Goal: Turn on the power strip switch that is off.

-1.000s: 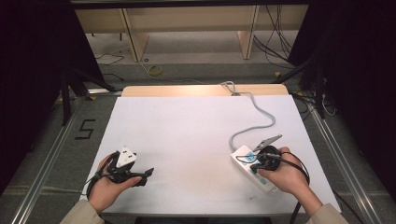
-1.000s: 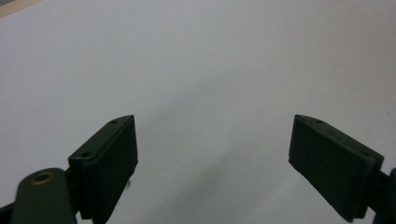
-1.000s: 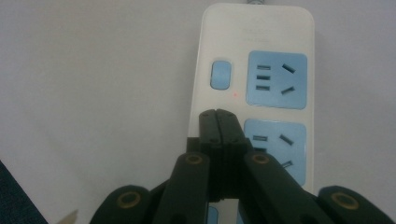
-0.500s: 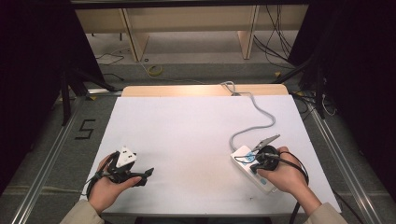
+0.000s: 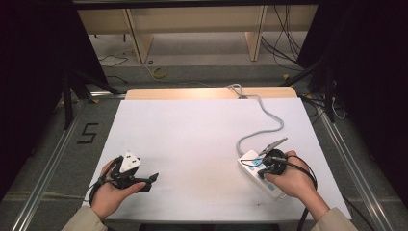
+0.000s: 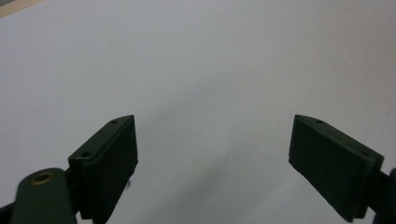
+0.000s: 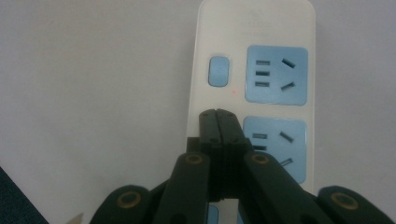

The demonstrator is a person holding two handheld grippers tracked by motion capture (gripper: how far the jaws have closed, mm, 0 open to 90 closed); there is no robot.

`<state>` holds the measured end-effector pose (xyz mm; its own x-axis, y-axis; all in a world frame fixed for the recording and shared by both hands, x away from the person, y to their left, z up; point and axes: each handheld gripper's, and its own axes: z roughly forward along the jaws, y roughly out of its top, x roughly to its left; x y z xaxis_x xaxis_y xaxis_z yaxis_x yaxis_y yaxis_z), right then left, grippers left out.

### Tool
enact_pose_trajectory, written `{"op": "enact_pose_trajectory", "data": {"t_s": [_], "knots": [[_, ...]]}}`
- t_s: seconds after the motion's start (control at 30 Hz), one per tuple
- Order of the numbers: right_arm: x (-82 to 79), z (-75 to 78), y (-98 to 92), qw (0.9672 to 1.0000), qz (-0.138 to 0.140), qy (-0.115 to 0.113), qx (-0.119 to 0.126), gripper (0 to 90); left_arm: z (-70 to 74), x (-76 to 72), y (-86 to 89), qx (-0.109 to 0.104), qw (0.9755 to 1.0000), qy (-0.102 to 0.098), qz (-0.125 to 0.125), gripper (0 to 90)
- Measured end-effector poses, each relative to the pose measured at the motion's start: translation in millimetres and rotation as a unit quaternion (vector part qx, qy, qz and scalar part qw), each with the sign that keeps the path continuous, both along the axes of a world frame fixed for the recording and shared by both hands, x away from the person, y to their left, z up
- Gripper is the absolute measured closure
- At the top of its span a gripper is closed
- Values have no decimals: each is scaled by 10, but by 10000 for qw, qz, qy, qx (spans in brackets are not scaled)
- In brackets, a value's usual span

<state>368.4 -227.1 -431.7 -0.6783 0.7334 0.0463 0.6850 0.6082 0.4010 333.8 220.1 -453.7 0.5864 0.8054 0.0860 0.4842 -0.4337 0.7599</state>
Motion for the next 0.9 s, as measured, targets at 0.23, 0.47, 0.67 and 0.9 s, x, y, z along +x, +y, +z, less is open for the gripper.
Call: {"op": "enact_pose_trajectory", "data": {"t_s": [0.23, 0.47, 0.67, 0.9], "knots": [[10, 3, 8, 10000, -59, 66, -20, 900, 0, 0, -1, 5, 10000, -3, -1, 152], [17, 3, 30, 9999, -84, 95, -85, 900, 1, -1, -1, 6, 10000, -5, 1, 151], [19, 4, 35, 9998, -104, 108, -108, 900, -1, -1, -3, 0, 10000, -9, 0, 152], [14, 9, 67, 9996, -85, 96, -237, 900, 1, -2, -3, -1, 10000, -13, 1, 152]]}}
